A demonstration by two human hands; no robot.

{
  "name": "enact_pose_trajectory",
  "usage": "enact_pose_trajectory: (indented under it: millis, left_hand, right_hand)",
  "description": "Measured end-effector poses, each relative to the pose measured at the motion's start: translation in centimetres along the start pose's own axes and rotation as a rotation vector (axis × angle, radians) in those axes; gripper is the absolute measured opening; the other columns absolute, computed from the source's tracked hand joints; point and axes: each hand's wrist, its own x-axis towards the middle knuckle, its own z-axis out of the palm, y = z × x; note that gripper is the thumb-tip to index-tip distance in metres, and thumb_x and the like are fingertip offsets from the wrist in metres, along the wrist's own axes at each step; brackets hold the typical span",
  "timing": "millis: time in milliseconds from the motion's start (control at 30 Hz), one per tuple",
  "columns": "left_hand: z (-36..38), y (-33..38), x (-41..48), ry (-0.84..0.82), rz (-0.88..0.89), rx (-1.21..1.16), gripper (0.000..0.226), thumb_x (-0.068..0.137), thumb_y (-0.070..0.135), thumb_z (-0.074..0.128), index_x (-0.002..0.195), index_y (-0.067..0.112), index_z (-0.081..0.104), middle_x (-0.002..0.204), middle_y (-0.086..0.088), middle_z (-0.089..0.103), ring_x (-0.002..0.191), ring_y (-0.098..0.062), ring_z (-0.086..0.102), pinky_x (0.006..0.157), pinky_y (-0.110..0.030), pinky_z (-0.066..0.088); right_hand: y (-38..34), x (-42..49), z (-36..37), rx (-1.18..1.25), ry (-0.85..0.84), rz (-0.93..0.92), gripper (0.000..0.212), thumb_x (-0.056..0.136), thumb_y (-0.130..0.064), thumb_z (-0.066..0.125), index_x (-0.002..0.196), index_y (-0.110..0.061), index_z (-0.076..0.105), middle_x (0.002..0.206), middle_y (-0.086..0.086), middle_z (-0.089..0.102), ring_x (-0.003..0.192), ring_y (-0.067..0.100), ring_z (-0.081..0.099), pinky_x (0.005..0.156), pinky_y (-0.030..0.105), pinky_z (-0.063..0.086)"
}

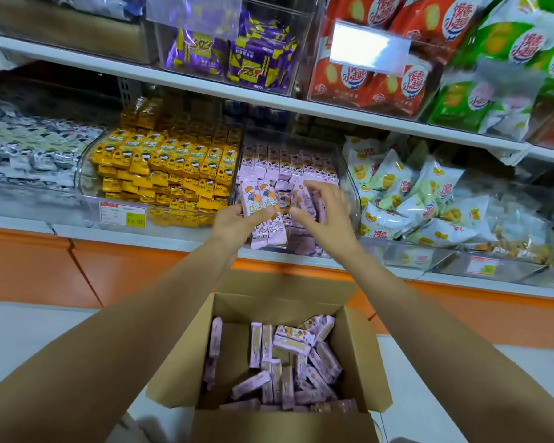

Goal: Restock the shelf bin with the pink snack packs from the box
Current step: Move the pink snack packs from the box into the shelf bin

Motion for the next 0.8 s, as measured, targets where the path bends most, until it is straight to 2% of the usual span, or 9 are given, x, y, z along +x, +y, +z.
enact_pose_trajectory:
  millis: [67, 133, 233, 333, 400, 467, 600, 667, 800]
  left_hand:
    - [0.4, 0.5, -0.4, 0.016, -0.027, -0.05, 0.032, 0.08, 0.022, 0.078, 0.105, 0.004, 0.069, 0.103, -0.009, 0.073, 0.094, -0.025, 0.069, 0.085, -0.04, 0.056]
    - [1.1, 0.9, -0.7, 0.008, -0.045, -0.061, 0.019, 0.082, 0.022, 0.076, 0.089, 0.008, 0.066, 0.086, -0.005, 0.068, 0.08, -0.026, 0.066, 0.079, -0.041, 0.057]
    - [2.0, 1.8, -1.5, 0.009, -0.093, -0.029, 0.028, 0.089, 0.025, 0.068, 0.072, 0.016, 0.048, 0.069, 0.002, 0.045, 0.06, -0.013, 0.048, 0.067, -0.036, 0.053]
    - [1.6, 2.5, -1.4, -0.037, -0.146, -0.07, 0.025, 0.096, 0.029, 0.058, 0.091, 0.005, 0.061, 0.073, -0.008, 0.054, 0.059, -0.017, 0.053, 0.064, -0.034, 0.056]
    - [1.3, 2.9, -1.2, -0.062, -0.15, -0.065, 0.025, 0.098, 0.029, 0.05, 0.087, 0.009, 0.061, 0.082, -0.012, 0.063, 0.068, -0.021, 0.061, 0.068, -0.035, 0.058]
    - [0.8, 2.8, -0.5, -0.003, 0.021, 0.207, 0.03, 0.094, 0.031, 0.048, 0.083, 0.009, 0.064, 0.089, -0.013, 0.069, 0.077, -0.027, 0.067, 0.074, -0.042, 0.059]
    - [-1.9, 1.1, 0.3, 0.326, 0.556, 0.854, 0.023, 0.092, 0.017, 0.053, 0.111, 0.011, 0.064, 0.105, -0.009, 0.061, 0.099, -0.026, 0.054, 0.079, -0.036, 0.044]
    - [-3.0, 0.3, 0.5, 0.37, 0.66, 0.973, 0.03, 0.088, 0.014, 0.058, 0.118, 0.011, 0.06, 0.113, -0.011, 0.057, 0.108, -0.03, 0.049, 0.086, -0.039, 0.042]
    - [-4.1, -0.9, 1.0, 0.265, 0.716, 1.062, 0.048, 0.086, 0.014, 0.059, 0.133, 0.011, 0.05, 0.141, -0.01, 0.046, 0.132, -0.03, 0.038, 0.101, -0.044, 0.035]
  right_hand:
    - [-1.7, -1.4, 0.4, 0.105, -0.076, -0.054, 0.062, 0.076, -0.054, 0.071, 0.126, -0.028, 0.048, 0.117, -0.005, 0.047, 0.102, 0.007, 0.051, 0.089, 0.022, 0.042]
    - [-2.6, -2.4, 1.6, 0.105, -0.16, -0.087, 0.066, 0.075, -0.046, 0.077, 0.128, -0.022, 0.048, 0.118, -0.004, 0.046, 0.102, 0.002, 0.048, 0.086, 0.014, 0.039]
    - [-2.7, -2.5, 3.1, 0.11, -0.075, -0.105, 0.052, 0.079, -0.038, 0.075, 0.122, -0.018, 0.052, 0.117, 0.001, 0.048, 0.11, 0.008, 0.048, 0.094, 0.027, 0.043]
    - [-2.6, -1.8, 3.7, 0.123, 0.021, -0.024, 0.039, 0.081, -0.038, 0.071, 0.114, -0.022, 0.056, 0.112, -0.001, 0.054, 0.107, 0.01, 0.051, 0.092, 0.033, 0.046]
    - [-2.4, -1.0, 4.0, 0.084, 0.082, 0.038, 0.038, 0.079, -0.042, 0.071, 0.108, -0.024, 0.057, 0.107, -0.003, 0.057, 0.103, 0.008, 0.052, 0.087, 0.029, 0.047]
    - [-2.3, -0.1, 4.2, 0.04, 0.121, 0.088, 0.038, 0.075, -0.041, 0.071, 0.106, -0.023, 0.057, 0.105, -0.002, 0.059, 0.098, 0.007, 0.051, 0.079, 0.026, 0.044]
    - [-3.0, 1.9, 4.7, -0.08, 0.11, 0.161, 0.042, 0.073, -0.035, 0.069, 0.11, -0.017, 0.058, 0.111, 0.004, 0.056, 0.096, 0.015, 0.05, 0.074, 0.028, 0.037]
    - [-3.5, 2.8, 5.6, -0.155, 0.079, 0.181, 0.045, 0.076, -0.035, 0.069, 0.114, -0.015, 0.057, 0.114, 0.007, 0.054, 0.099, 0.022, 0.053, 0.075, 0.03, 0.04]
    - [-4.0, 3.8, 7.5, -0.157, -0.017, 0.172, 0.054, 0.079, -0.047, 0.069, 0.12, -0.013, 0.059, 0.118, 0.011, 0.057, 0.106, 0.025, 0.055, 0.081, 0.03, 0.041]
